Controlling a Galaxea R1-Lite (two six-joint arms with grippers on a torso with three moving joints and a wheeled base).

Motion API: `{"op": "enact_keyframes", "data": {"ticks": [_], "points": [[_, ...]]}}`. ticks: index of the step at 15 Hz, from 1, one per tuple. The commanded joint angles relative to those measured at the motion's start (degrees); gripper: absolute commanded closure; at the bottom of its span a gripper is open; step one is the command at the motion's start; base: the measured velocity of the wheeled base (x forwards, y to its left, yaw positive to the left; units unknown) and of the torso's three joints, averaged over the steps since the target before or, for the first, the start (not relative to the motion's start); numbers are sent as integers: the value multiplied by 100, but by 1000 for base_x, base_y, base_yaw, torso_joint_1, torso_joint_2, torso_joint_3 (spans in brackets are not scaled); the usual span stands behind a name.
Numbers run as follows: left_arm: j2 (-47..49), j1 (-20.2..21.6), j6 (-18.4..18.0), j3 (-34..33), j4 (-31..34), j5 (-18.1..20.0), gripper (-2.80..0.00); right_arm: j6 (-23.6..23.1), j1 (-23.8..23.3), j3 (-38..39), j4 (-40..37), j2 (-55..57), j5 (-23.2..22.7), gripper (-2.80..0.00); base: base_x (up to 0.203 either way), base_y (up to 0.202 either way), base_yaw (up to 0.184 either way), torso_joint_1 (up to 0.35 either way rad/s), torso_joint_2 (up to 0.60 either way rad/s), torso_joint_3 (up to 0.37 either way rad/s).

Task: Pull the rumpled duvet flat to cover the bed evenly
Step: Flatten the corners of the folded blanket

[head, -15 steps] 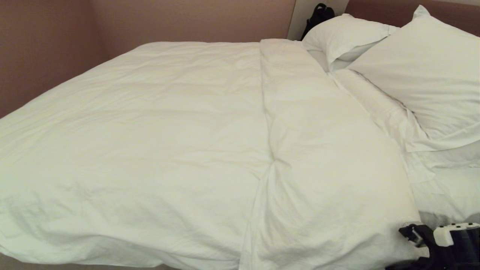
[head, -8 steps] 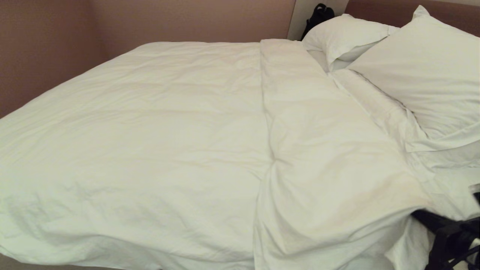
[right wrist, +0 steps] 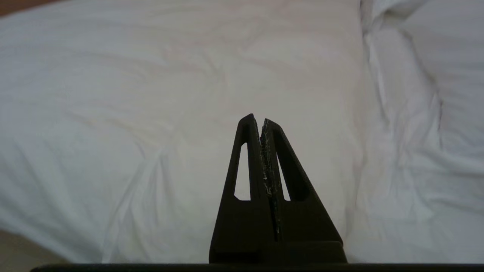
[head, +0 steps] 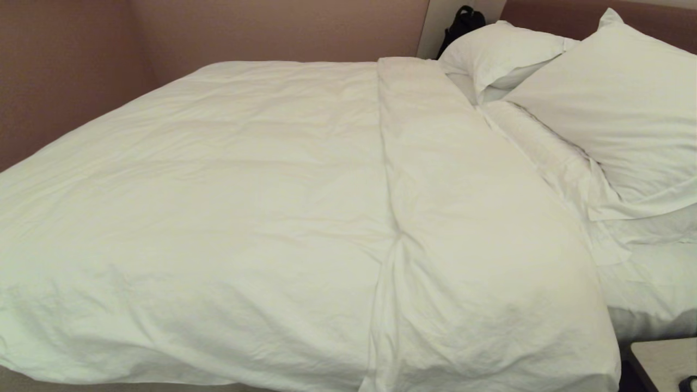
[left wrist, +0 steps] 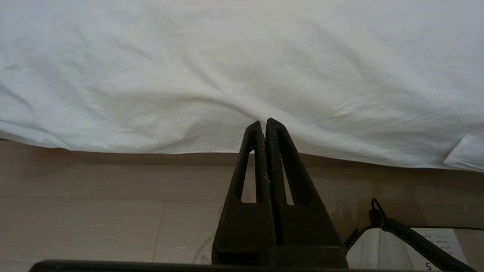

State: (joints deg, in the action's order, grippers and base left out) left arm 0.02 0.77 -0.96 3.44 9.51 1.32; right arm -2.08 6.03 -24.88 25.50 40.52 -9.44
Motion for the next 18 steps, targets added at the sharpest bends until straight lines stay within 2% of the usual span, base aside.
{"op": "enact_keyframes", "data": {"ticks": [1, 5, 10, 13, 15, 18], "points": [[-2, 2, 0, -1, 7, 0, 0, -1, -1, -20, -4331, 0, -14, 0, 0, 0, 0, 0, 0, 0], [-2, 2, 0, -1, 7, 0, 0, 134, -179, -26, -3878, 1089, 117, 0, 0, 0, 0, 0, 0, 0], [-2, 2, 0, -1, 7, 0, 0, 210, -818, -35, -2389, 3234, 134, 0, 0, 0, 0, 0, 0, 0], [-2, 2, 0, -1, 7, 0, 0, 215, -958, 17, -1368, 4150, 73, 0, 0, 0, 0, 0, 0, 0], [-2, 2, 0, -1, 7, 0, 0, 205, -997, 144, -690, 4541, 43, 0, 0, 0, 0, 0, 0, 0], [-2, 2, 0, -1, 7, 0, 0, 170, -1035, 301, -407, 4749, -58, 0, 0, 0, 0, 0, 0, 0]]}}
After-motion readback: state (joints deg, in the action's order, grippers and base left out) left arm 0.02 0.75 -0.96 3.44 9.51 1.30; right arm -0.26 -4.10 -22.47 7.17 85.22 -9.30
